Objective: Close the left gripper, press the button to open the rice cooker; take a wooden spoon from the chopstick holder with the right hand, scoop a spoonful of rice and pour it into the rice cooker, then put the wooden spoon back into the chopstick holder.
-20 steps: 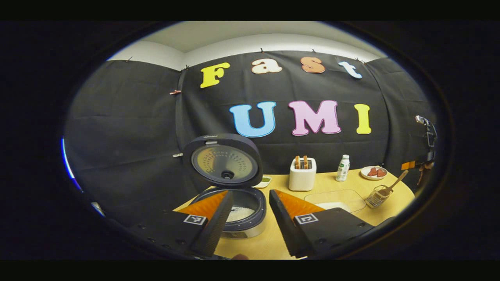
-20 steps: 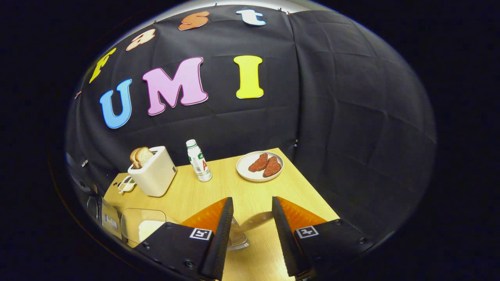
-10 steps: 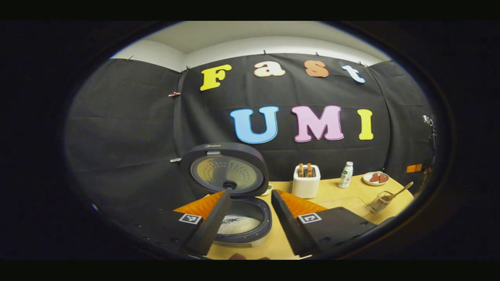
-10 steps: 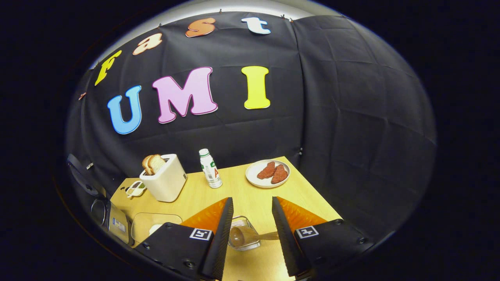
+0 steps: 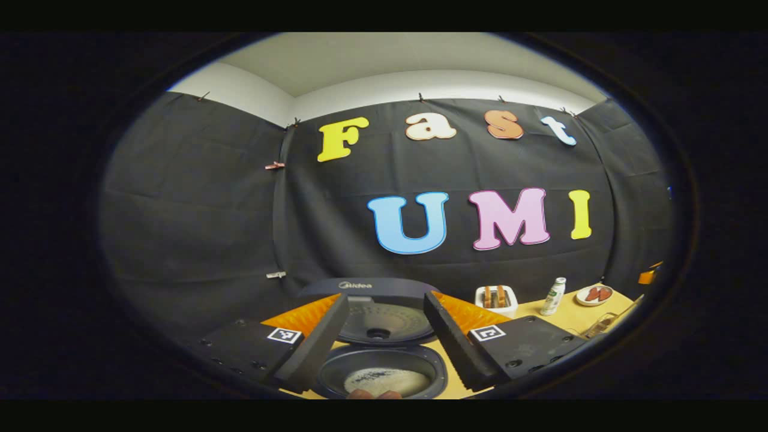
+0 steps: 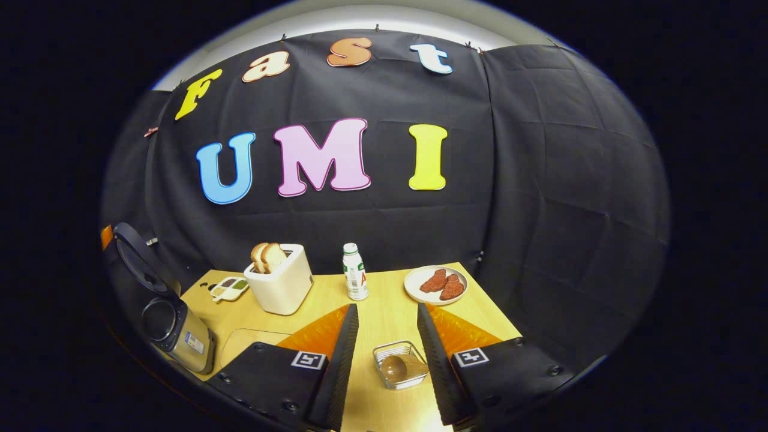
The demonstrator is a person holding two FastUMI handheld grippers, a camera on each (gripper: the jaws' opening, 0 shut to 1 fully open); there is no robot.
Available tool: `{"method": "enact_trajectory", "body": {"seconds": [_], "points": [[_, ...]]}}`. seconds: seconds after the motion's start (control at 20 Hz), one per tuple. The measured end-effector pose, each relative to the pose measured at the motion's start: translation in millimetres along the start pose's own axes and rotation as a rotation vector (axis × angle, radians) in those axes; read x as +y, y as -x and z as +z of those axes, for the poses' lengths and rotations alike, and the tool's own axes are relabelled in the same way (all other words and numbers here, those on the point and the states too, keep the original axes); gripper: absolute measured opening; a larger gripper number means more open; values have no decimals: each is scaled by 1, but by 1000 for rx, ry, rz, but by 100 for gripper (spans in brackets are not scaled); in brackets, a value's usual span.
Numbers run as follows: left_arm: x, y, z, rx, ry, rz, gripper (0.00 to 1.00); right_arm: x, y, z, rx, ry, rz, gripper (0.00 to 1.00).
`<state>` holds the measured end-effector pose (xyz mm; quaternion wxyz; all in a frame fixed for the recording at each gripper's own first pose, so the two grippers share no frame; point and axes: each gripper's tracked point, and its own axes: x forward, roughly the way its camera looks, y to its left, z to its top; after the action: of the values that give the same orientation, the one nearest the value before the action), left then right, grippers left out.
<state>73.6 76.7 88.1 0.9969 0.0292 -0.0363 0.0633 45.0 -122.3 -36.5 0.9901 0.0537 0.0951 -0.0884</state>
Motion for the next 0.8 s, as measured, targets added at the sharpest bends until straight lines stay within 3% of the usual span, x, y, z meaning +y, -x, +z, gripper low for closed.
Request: {"method": "enact_trajectory", "body": {"seconds": [0.35,0.8], "points": [[25,-48,-1,62,80,-14,85,24,13,14,-27,18,29,62],[23,-92,-4,114,28,-42,87,28,21,10,-27,30,21,63]]}}
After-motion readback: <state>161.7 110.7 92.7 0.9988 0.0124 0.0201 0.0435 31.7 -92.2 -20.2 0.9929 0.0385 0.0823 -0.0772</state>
